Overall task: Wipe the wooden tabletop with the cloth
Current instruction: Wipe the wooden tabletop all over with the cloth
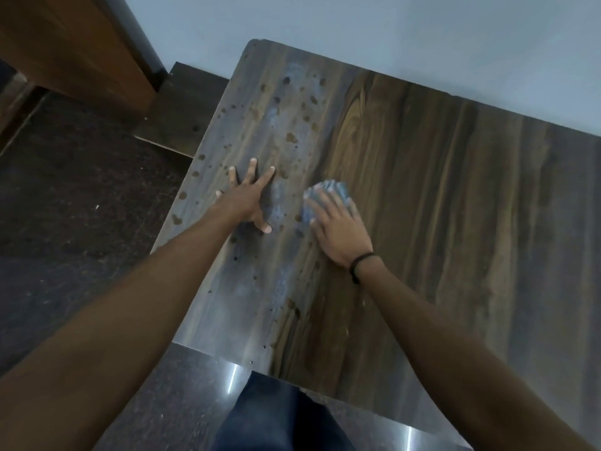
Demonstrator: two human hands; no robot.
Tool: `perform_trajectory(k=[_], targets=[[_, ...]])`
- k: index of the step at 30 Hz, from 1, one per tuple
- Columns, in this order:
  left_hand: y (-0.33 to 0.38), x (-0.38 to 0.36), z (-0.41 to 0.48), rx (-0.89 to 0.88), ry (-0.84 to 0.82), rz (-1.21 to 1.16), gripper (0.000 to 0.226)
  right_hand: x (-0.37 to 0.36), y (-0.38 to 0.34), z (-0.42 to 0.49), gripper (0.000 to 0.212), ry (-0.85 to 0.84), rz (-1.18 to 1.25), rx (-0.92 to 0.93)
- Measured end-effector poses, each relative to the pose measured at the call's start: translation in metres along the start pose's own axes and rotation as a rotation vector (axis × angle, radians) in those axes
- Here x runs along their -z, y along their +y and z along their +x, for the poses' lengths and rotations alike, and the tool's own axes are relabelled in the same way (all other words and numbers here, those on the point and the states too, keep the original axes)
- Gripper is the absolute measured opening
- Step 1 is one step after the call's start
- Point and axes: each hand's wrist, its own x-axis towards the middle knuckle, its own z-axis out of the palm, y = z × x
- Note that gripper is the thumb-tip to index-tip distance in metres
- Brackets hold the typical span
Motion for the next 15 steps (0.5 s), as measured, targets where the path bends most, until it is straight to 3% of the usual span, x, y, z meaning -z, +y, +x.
perform_trajectory(k=[1,3,7,9,12,15], targets=[[0.001,0.001,-0.001,0.005,0.001,-0.002,0.145,-0.005,0.003,-0.020,0.052,-0.010,-0.030,0.107],[0.001,-0.001,-0.007,0.006,0.011,-0.009,0.143,-0.002,0.022,-0.038,0.051,-0.004,-0.065,0.107],[-0.014,-0.017,-0.020,0.045,0.047,-0.052,0.144,0.016,0.024,0.010,0.053,0.035,0.062,-0.247],[-0.022,-0.026,-0.024,0.062,0.028,-0.076,0.145,0.010,0.000,0.011,0.053,0.012,0.053,-0.171],[-0.023,-0.029,-0.025,0.058,0.026,-0.098,0.145,-0.008,-0.007,-0.044,0.052,-0.022,-0.037,0.138],[-0.018,-0.025,-0.024,0.078,0.032,-0.098,0.146,-0.004,0.019,-0.054,0.051,-0.010,-0.066,0.079]])
